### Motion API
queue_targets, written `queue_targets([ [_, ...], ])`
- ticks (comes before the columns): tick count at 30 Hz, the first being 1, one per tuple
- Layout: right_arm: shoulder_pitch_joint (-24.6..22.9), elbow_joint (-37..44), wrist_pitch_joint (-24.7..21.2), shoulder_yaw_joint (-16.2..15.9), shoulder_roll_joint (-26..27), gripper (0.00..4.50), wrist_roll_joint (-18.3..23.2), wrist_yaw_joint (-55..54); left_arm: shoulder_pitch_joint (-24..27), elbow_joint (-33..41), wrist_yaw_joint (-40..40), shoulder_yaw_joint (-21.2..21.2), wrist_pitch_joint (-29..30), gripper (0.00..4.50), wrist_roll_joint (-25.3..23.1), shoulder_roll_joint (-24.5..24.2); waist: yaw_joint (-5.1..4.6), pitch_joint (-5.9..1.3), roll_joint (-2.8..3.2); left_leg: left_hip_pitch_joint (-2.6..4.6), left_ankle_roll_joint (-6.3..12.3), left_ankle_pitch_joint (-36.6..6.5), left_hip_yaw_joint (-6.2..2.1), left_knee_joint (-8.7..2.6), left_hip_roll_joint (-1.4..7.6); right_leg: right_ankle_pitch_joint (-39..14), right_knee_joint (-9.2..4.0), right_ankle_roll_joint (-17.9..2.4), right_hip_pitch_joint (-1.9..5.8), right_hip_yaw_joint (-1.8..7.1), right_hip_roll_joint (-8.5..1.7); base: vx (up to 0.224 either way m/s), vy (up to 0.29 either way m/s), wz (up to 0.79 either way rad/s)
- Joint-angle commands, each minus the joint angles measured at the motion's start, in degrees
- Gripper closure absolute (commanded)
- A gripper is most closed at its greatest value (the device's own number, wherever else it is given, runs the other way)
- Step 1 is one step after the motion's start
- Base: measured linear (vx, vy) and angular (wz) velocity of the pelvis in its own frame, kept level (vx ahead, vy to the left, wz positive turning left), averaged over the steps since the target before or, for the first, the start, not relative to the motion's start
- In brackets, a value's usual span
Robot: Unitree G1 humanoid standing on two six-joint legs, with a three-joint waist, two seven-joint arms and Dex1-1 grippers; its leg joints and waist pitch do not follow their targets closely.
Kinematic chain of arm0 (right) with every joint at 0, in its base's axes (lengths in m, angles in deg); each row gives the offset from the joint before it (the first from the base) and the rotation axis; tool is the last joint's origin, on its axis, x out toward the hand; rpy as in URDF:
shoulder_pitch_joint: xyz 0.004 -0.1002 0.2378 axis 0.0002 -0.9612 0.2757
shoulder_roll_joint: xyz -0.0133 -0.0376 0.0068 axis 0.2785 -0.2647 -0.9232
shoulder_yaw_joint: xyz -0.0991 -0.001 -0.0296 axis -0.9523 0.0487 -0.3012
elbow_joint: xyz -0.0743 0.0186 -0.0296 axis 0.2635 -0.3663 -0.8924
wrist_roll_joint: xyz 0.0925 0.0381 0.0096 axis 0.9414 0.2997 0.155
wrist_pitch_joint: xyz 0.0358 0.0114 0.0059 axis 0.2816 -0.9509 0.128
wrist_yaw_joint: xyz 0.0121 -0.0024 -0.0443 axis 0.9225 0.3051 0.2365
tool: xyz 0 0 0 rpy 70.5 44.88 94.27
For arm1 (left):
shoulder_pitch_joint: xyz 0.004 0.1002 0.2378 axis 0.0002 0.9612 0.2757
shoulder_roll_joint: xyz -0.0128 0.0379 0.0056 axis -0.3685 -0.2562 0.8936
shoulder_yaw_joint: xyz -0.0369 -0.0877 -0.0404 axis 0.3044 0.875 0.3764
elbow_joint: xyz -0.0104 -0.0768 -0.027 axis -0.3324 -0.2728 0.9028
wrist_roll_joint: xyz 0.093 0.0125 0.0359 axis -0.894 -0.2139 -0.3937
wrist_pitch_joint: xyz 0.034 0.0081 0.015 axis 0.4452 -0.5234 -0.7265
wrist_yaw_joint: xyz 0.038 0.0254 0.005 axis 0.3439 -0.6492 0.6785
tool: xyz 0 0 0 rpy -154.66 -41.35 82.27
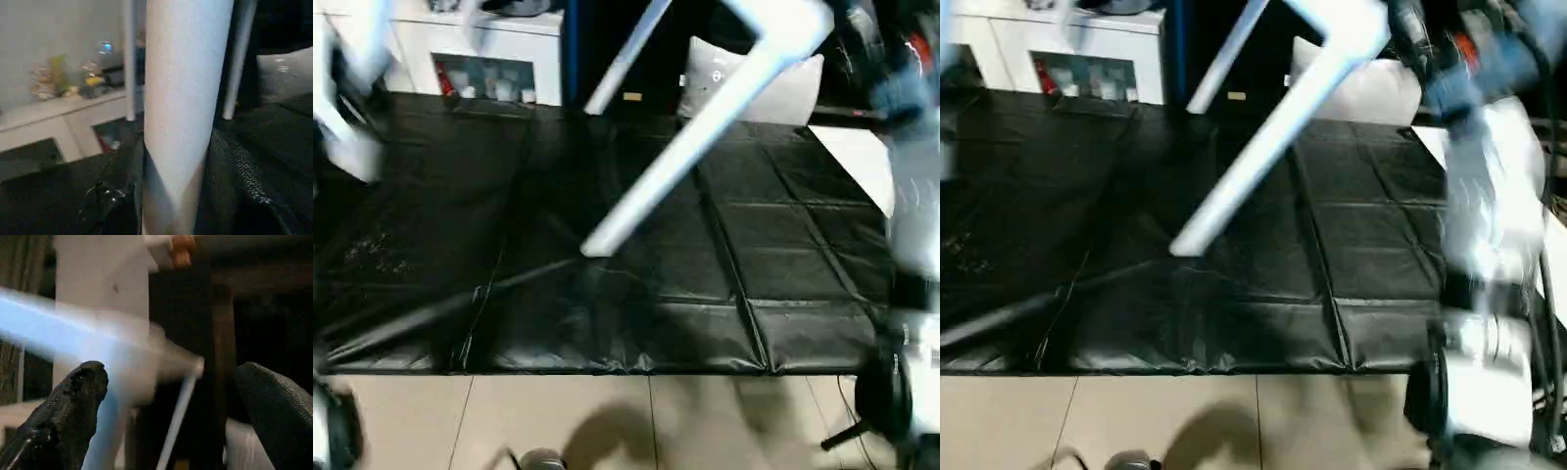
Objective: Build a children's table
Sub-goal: Flip table
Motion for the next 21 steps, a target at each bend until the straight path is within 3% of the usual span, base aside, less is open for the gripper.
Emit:
queue_targets([
  [1,-1.02,0.44,-1.19,-0.88,0.73,0.0,1.95,2.34,-0.88,1.63,3.04,-2.68,-2.37,2.88,1.67,0.31,-0.79,-3.96,1.41,1.35,-1.76,-17.49,-0.78,-4.5,1.6,-19.43,-6.0,-6.04,1.34,3.34,-5.05,0.0,0.0,0.0],
  [5,-2.46,-3.68,-0.36,-5.12,3.6,0.0,0.96,5.51,0.01,1.51,4.07,-2.93,-5.29,2.89,3.0,0.39,-0.83,-3.87,1.44,1.03,-1.75,-16.98,-0.93,-4.64,1.79,-18.42,-5.83,-6.78,1.46,3.31,-5.27,0.0,0.0,0.0],
  [8,-0.36,-8.3,0.3,-5.77,4.36,0.0,-0.34,5.71,0.27,1.42,3.93,-2.86,-5.78,2.9,3.26,0.46,-1.16,-3.79,1.48,1.03,-2.52,-17.48,-0.94,-4.71,1.78,-18.39,-5.66,-7.67,1.43,3.32,-5.18,0.0,0.0,0.0],
  [9,1.38,-11.44,1.22,-6.2,4.71,0.0,-1.55,5.96,0.36,1.35,4.11,-2.85,-6.16,2.9,3.36,0.47,-1.06,-3.84,1.54,1.32,-2.64,-17.35,-0.87,-4.64,1.9,-17.56,-5.59,-7.79,1.28,3.41,-5.22,0.0,0.0,0.0],
  [10,4.96,-18.38,4.6,-7.46,5.05,0.0,-5.54,5.15,0.69,1.32,4.2,-2.76,-6.67,2.9,3.52,0.59,-1.17,-3.9,1.5,1.13,-2.68,-17.23,-0.88,-4.61,1.88,-16.99,-5.38,-8.13,1.36,3.41,-5.26,0.0,0.0,0.0],
  [11,5.54,-19.49,5.04,-7.65,5.11,0.0,-6.14,5.04,0.75,1.31,4.22,-2.75,-6.77,2.91,3.56,0.61,-1.45,-3.99,1.26,0.71,-3.18,-16.18,-0.93,-4.58,1.8,-16.43,-5.03,-8.88,1.63,3.27,-5.36,0.0,0.0,0.0],
  [12,7.13,-22.37,5.62,-8.25,5.2,0.0,-7.52,4.67,0.95,1.3,4.26,-2.75,-6.94,2.91,3.68,0.61,-1.58,-3.98,1.4,0.92,-3.18,-15.64,-0.75,-4.45,1.79,-15.57,-5.08,-9.2,1.39,3.37,-5.29,0.0,0.0,0.0],
  [13,8.66,-24.9,5.91,-8.97,5.16,0.0,-8.8,3.62,1.21,1.41,4.22,-2.82,-6.92,2.91,3.72,0.59,-1.59,-3.99,0.82,0.67,-2.69,-14.18,-0.63,-4.36,1.74,-14.6,-4.91,-9.25,1.68,3.42,-5.28,0.0,0.0,0.0],
  [15,9.56,-26.04,5.7,-9.22,5.29,0.0,-8.93,3.52,1.42,1.56,4.17,-2.81,-6.84,2.91,3.76,0.63,-1.6,-3.99,1.17,0.74,-2.32,-12.95,-0.52,-4.3,1.85,-12.59,-4.75,-9.21,1.5,3.52,-5.19,0.0,0.0,0.0],
  [17,10.97,-27.5,5.55,-10.13,5.41,0.0,-8.41,4.35,2.29,1.89,4.01,-2.76,-7.11,2.91,4.13,0.74,-1.71,-4.04,0.64,0.54,-2.12,-12.07,-0.52,-4.36,1.91,-11.21,-4.49,-9.13,1.78,3.46,-5.08,0.0,0.0,0.0],
  [18,11.4,-28.01,5.87,-10.44,5.42,0.0,-8.27,4.94,2.67,1.99,3.93,-2.75,-7.29,2.91,4.32,0.76,-1.66,-4.12,0.84,0.48,-1.99,-11.36,-0.52,-4.32,1.91,-10.03,-4.33,-9.23,1.84,3.48,-5.1,0.0,0.0,0.0],
  [21,10.67,-24.51,3.44,-10.06,5.99,0.0,-4.92,10.04,4.5,2.72,3.37,-2.45,-7.0,2.91,4.62,1.08,-1.73,-4.17,0.56,0.43,-1.25,-10.49,-0.46,-4.29,1.99,-7.33,-4.0,-9.54,1.96,3.51,-5.0,0.0,0.0,0.0],
])
